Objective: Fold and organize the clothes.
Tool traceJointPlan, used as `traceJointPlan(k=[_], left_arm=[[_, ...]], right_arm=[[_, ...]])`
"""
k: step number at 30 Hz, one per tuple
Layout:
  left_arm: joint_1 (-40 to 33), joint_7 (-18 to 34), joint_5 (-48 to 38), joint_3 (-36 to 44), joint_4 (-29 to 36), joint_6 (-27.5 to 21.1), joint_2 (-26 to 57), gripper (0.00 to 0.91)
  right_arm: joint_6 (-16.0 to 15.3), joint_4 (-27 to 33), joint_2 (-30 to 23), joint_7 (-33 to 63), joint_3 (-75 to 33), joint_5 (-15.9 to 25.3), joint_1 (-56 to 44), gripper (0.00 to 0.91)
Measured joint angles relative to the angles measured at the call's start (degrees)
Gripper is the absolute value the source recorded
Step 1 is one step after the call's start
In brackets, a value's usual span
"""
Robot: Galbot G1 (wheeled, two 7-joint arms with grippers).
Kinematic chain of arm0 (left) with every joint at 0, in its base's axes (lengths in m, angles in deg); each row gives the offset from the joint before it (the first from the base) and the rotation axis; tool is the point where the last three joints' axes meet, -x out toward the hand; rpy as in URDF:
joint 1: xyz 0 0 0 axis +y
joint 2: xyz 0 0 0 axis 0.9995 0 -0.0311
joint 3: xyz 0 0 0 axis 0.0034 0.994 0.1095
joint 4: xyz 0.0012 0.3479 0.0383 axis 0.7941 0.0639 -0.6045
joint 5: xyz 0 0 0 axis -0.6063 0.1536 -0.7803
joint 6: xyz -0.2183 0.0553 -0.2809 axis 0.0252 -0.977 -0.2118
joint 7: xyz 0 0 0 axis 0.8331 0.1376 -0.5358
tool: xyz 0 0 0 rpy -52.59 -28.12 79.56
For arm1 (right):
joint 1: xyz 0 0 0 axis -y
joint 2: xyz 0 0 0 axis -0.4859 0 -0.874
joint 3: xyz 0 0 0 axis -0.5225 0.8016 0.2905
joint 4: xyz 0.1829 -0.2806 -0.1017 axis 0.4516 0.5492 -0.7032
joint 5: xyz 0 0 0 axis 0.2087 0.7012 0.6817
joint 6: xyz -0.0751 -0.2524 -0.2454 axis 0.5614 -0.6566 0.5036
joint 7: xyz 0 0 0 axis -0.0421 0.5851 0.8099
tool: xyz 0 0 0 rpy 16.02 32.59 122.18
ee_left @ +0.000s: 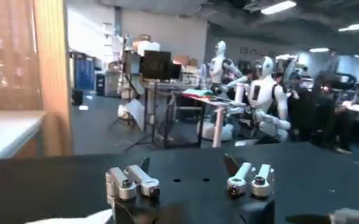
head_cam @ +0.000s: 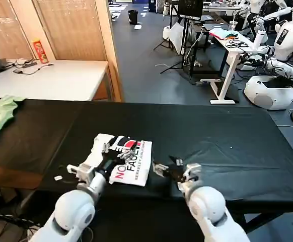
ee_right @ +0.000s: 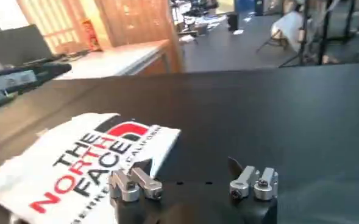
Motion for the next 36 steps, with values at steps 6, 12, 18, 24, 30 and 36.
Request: traceJointPlan(k=[6,12,18,24,30,36], left_arm=[[2.7,0.1,0.2,-2.3,0.9,0.1,0.0,0.878],[4.9,0.1,-0.1,-4.9,1.8,0.5,0.2,0.878],[7.1,0.1,0.0,-7.2,2.5,1.4,0.1,0.878],[8.9,0.4,0.4,-9.3,2.5,2.7,-0.1,0.878],[10.5,2.6,0.1,-10.5,2.3,2.3,-0.1,0.878],[12.1,2.9,0.0,-10.8,1.6,5.9,0.4,0.878]], right_arm=[[0.3,5.3,-2.7,0.4,3.1,-0.1,3.4,0.605],[0.6,8.2,-3.7,0.7,3.9,-1.2,4.3,0.127],[1.4,9.5,-3.3,0.0,2.8,-1.1,4.8,0.059],[1.3,11.1,-1.0,-1.3,-0.6,-2.3,7.2,0.127],[-1.6,7.5,3.5,-1.8,-2.7,-5.1,6.6,0.878],[3.3,-0.6,7.8,-0.9,-5.3,-0.8,0.9,0.878]])
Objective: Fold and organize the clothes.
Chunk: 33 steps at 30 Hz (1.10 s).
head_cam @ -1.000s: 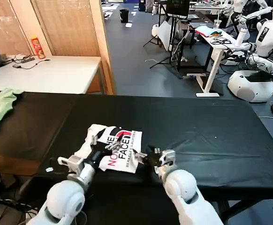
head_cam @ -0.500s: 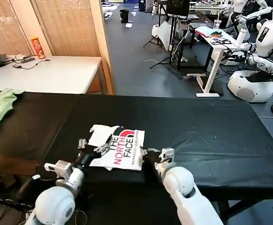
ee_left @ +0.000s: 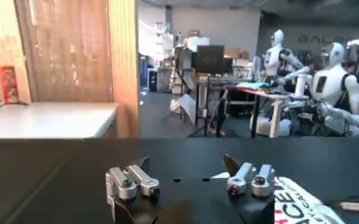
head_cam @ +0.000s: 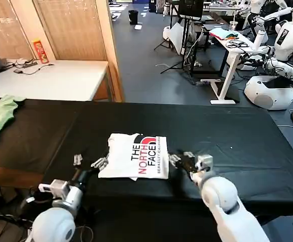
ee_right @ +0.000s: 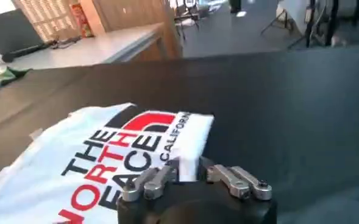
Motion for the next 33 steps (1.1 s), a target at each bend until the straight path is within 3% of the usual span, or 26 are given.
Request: traceJointPlan(k=[6,11,15,19,23,33], left_arm=[[2.0,2.8,-0.4,0.4,1.4,0.0,0.2,0.878],[6.0,3.4,0.3,-0.8,3.6,0.5,0.5,0.878],[10.4,4.4,0.8,-1.9,5.8,0.5,0.7,0.878],[14.7,5.3,1.0,-2.9,7.4,0.6,0.7,0.878],[18.2,5.7,1.0,-3.7,8.2,0.6,0.8,0.878],[23.8,5.8,0.8,-6.0,9.4,-0.1,2.0,0.878]], right_arm=[[9.4,-5.2,2.4,1.5,-3.5,9.4,-7.9,0.878],[21.9,-8.3,2.1,6.0,-6.1,17.2,-17.6,0.878],[27.9,-10.4,1.4,8.5,-8.0,19.9,-25.1,0.878],[30.7,-13.5,0.7,10.5,-9.8,21.7,-31.6,0.878],[31.5,-17.1,-0.4,12.6,-11.3,22.5,-38.1,0.878],[29.1,-23.6,-2.4,16.7,-13.6,19.4,-50.9,0.878]])
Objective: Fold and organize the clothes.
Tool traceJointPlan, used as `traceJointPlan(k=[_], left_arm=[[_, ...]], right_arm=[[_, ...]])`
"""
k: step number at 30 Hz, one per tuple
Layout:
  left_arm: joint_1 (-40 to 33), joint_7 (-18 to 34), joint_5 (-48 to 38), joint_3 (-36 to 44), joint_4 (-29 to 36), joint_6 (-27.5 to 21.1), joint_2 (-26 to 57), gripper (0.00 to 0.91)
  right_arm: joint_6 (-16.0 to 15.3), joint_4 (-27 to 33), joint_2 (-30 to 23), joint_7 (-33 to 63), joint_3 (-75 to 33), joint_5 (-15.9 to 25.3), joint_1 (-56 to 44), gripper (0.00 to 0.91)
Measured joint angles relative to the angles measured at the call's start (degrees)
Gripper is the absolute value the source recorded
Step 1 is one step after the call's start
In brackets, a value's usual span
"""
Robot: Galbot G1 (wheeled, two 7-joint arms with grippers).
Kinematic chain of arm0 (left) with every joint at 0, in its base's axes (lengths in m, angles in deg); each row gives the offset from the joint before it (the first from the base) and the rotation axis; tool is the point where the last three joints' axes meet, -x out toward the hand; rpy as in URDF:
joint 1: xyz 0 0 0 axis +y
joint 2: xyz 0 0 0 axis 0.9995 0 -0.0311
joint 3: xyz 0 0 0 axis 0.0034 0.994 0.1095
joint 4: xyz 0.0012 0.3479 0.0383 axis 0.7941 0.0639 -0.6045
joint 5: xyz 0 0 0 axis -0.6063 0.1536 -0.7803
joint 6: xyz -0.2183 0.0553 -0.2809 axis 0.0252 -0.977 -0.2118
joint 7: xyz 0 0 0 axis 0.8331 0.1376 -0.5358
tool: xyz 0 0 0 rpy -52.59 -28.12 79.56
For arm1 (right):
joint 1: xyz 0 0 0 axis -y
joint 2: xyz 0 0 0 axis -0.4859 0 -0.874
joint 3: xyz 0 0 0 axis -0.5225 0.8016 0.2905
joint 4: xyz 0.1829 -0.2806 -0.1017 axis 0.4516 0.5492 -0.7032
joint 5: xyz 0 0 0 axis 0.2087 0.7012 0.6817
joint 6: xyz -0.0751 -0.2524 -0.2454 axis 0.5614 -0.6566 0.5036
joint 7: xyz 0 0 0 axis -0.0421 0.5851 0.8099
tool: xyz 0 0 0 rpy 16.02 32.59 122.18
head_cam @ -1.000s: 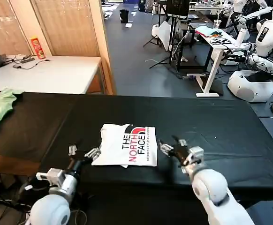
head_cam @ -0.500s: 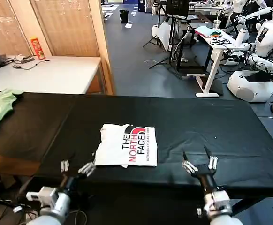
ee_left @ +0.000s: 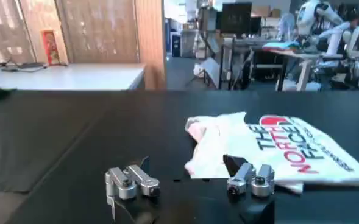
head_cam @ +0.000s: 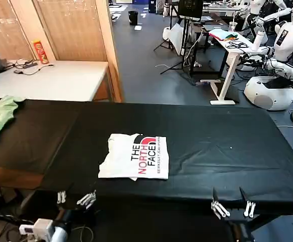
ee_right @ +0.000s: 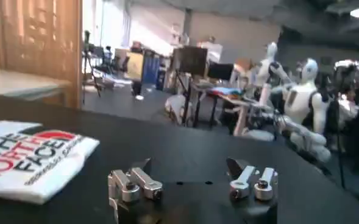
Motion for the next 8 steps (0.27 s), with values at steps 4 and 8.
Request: traceJointPlan(k=[4,8], left_arm=[[1.1,-0.1,-0.3,-0.6,0.5,-0.6,0.3,0.878],[1.5,-0.2,-0.4,-0.7,1.1,-1.2,0.4,0.878]], right_arm=[[0.0,-0.7,-0.1,0.0,-0.1,-0.1,-1.7,0.878],[0.0,-1.0,-0.1,0.0,-0.1,0.0,-2.5,0.878]])
